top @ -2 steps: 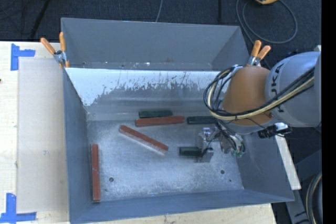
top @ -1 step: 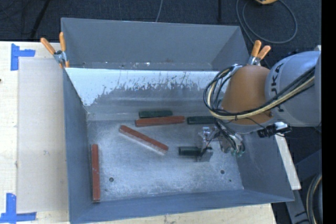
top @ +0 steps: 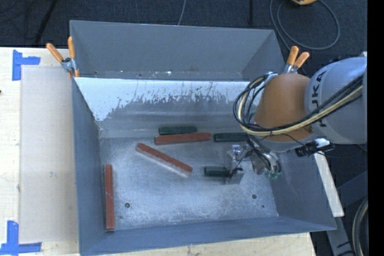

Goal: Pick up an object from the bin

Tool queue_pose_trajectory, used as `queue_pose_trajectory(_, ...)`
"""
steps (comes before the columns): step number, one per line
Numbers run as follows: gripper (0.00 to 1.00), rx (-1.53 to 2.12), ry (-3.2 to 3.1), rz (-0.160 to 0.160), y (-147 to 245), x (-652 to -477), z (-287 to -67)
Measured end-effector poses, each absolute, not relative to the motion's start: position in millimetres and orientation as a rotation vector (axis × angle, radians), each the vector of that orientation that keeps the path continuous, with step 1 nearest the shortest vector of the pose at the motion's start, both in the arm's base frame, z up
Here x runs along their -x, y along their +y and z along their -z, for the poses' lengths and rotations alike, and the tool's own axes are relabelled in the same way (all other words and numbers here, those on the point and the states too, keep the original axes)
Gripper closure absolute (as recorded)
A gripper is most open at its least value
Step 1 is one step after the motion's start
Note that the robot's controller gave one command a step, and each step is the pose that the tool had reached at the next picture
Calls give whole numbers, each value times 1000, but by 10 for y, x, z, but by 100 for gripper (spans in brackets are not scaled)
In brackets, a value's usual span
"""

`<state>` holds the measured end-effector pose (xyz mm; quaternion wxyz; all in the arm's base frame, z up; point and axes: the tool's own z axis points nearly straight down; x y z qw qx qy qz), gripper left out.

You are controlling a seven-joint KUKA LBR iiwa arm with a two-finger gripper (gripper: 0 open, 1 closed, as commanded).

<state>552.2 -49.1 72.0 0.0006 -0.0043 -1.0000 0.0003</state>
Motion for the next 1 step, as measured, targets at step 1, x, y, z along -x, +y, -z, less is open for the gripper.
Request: queue_pose_trajectory(1,100,16,-3133,1,-490,-5502,-878)
